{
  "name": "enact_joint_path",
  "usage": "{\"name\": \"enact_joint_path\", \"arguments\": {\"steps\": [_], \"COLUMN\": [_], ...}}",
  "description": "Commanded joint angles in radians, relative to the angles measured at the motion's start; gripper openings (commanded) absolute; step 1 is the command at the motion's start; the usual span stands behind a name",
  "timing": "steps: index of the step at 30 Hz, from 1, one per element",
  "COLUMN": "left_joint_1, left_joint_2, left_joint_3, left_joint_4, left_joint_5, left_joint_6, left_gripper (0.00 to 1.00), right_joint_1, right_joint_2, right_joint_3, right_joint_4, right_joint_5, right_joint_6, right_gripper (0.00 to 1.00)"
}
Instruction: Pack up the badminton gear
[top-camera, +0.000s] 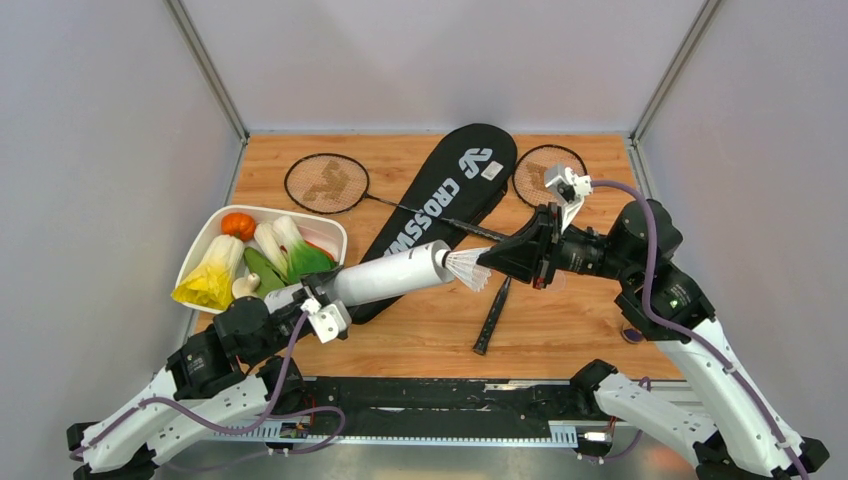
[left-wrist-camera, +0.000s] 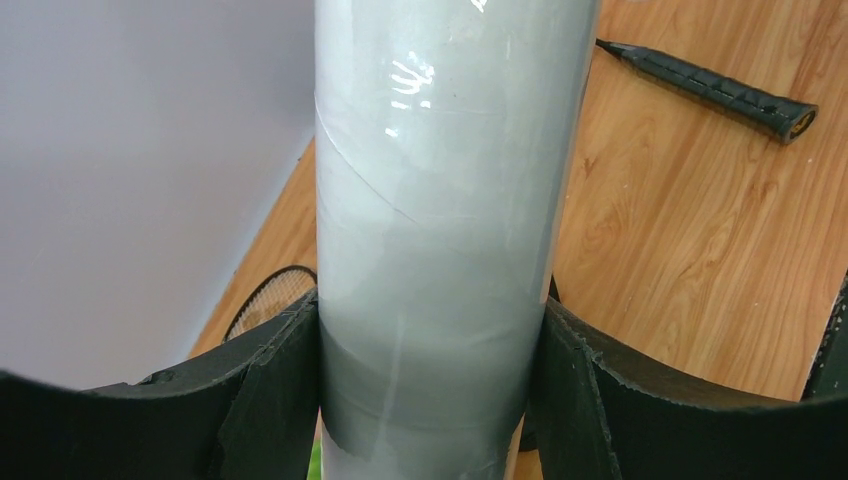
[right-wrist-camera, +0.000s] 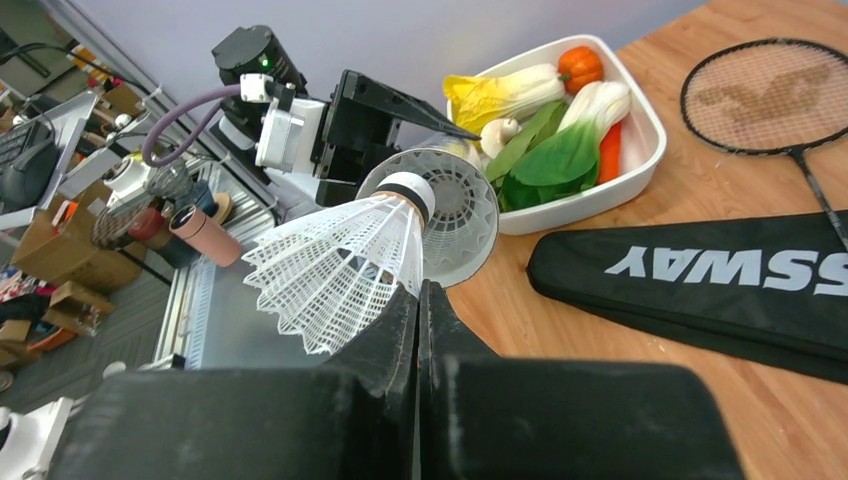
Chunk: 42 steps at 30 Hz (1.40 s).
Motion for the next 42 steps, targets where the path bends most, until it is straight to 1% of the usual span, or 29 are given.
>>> {"name": "enact_joint_path", "arguments": {"steps": [1, 9, 15, 17, 18, 19, 20, 23, 24, 26, 28, 32, 36, 42], "left_joint_1": [-0.001, -0.001, -0.001, -0.001, -0.001, -0.001, -0.001, -0.001, -0.001, -0.001, -0.001, -0.001, -0.001, -0.001], "left_joint_2": [0.015, 0.019, 0.029, 0.034, 0.038, 0.04, 0.042, 0.046, 0.048, 0.048, 0.049, 0.049, 0.048, 0.05], "left_joint_3": [0.016, 0.015, 0.01, 0.008, 0.008, 0.007, 0.007, 0.005, 0.005, 0.004, 0.0, -0.002, -0.005, -0.017], "left_joint_4": [0.061, 0.085, 0.096, 0.102, 0.105, 0.109, 0.112, 0.124, 0.125, 0.128, 0.133, 0.143, 0.157, 0.169], "left_joint_5": [0.03, 0.057, 0.063, 0.064, 0.065, 0.066, 0.067, 0.068, 0.068, 0.069, 0.071, 0.076, 0.084, 0.091], "left_joint_6": [0.027, 0.029, 0.03, 0.029, 0.029, 0.03, 0.03, 0.03, 0.03, 0.031, 0.033, 0.029, 0.019, 0.019], "left_gripper": [0.53, 0.53, 0.53, 0.53, 0.53, 0.53, 0.54, 0.53, 0.53, 0.53, 0.53, 0.54, 0.53, 0.53], "right_joint_1": [-0.002, 0.0, 0.017, 0.032, 0.041, 0.051, 0.06, 0.08, 0.087, 0.094, 0.098, 0.112, 0.132, 0.193], "right_joint_2": [0.024, 0.079, 0.118, 0.128, 0.133, 0.138, 0.142, 0.143, 0.143, 0.142, 0.148, 0.171, 0.197, 0.252], "right_joint_3": [-0.019, -0.028, -0.003, -0.007, -0.01, -0.014, -0.017, -0.034, -0.04, -0.055, -0.068, -0.087, -0.113, -0.105], "right_joint_4": [0.01, 0.008, 0.024, 0.042, 0.05, 0.054, 0.055, 0.067, 0.072, 0.087, 0.099, 0.129, 0.188, 0.236], "right_joint_5": [-0.072, -0.053, -0.033, -0.019, -0.016, -0.009, 0.003, 0.039, 0.051, 0.067, 0.08, 0.1, 0.102, 0.104], "right_joint_6": [0.025, 0.017, 0.032, 0.048, 0.052, 0.053, 0.054, 0.057, 0.058, 0.061, 0.068, 0.077, 0.1, 0.115], "right_gripper": [0.0, 0.0, 0.0, 0.04, 0.08, 0.15, 0.25, 0.44, 0.48, 0.54, 0.56, 0.57, 0.59, 0.62]}}
